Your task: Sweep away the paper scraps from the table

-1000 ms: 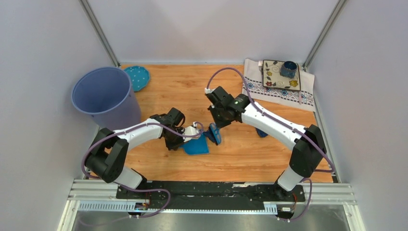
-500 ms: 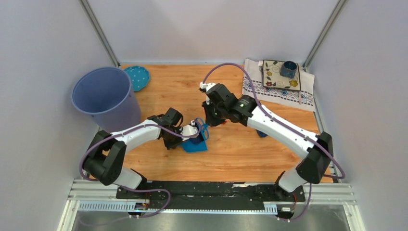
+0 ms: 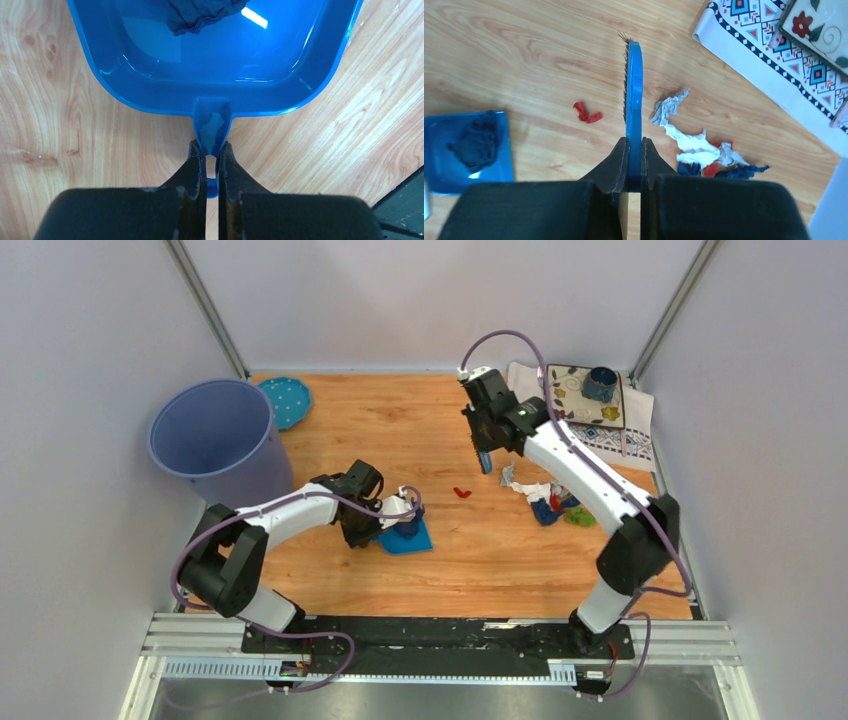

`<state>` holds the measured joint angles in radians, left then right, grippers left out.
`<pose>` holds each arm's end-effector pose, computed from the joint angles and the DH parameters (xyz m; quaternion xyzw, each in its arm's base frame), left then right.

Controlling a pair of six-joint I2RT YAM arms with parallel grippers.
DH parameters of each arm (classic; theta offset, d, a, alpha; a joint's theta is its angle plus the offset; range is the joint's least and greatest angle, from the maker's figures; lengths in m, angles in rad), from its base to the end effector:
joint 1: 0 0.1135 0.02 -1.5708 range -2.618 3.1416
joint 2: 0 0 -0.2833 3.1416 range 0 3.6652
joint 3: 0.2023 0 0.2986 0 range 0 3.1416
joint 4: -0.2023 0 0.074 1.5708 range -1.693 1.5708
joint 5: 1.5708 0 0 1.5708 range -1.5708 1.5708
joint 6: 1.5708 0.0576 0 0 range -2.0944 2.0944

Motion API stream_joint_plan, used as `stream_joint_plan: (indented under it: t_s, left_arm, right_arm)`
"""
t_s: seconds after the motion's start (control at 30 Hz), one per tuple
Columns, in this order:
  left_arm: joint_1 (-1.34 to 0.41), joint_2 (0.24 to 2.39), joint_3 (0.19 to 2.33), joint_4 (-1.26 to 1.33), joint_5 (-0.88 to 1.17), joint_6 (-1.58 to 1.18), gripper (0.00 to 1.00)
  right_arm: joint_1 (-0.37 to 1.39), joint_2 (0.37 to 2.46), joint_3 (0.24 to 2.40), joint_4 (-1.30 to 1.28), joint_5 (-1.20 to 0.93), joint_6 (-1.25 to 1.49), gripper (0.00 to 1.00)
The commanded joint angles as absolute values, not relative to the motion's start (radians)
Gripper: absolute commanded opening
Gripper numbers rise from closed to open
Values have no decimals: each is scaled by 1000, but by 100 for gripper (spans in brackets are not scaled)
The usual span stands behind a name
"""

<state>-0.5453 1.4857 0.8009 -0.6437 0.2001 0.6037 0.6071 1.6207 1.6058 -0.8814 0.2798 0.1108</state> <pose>0.2435 -0.1611 0.1306 0.5469 0.8226 -0.0956 0.1231 0.3444 0.2199 0.3510 -0.1848 0.9172 -0.0081 0.3530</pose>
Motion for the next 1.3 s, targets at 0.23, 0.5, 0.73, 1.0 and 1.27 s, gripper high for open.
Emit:
stream_joint_plan:
  t_s: [0.23,0.5,0.73,1.0,1.27]
  left_arm:
    - [-538,1586,884,-678,212,569,0]
    - [-538,1643,923,-660,209,546,0]
    - [-538,1681,948,-667,156,545,0]
    - [-528,1542,959,-804,117,632,0]
    - [-526,1437,881,-920,46,699,0]
  right_arm:
    - [688,1921,1796,-1029,199,86,0]
    - [730,1812,1681,-835,-64,348,0]
    - [735,1727,1574,-631,-181,506,0]
    - [735,1617,1548,-747,44,407,0]
    - [736,1563,1532,-750,90,384,0]
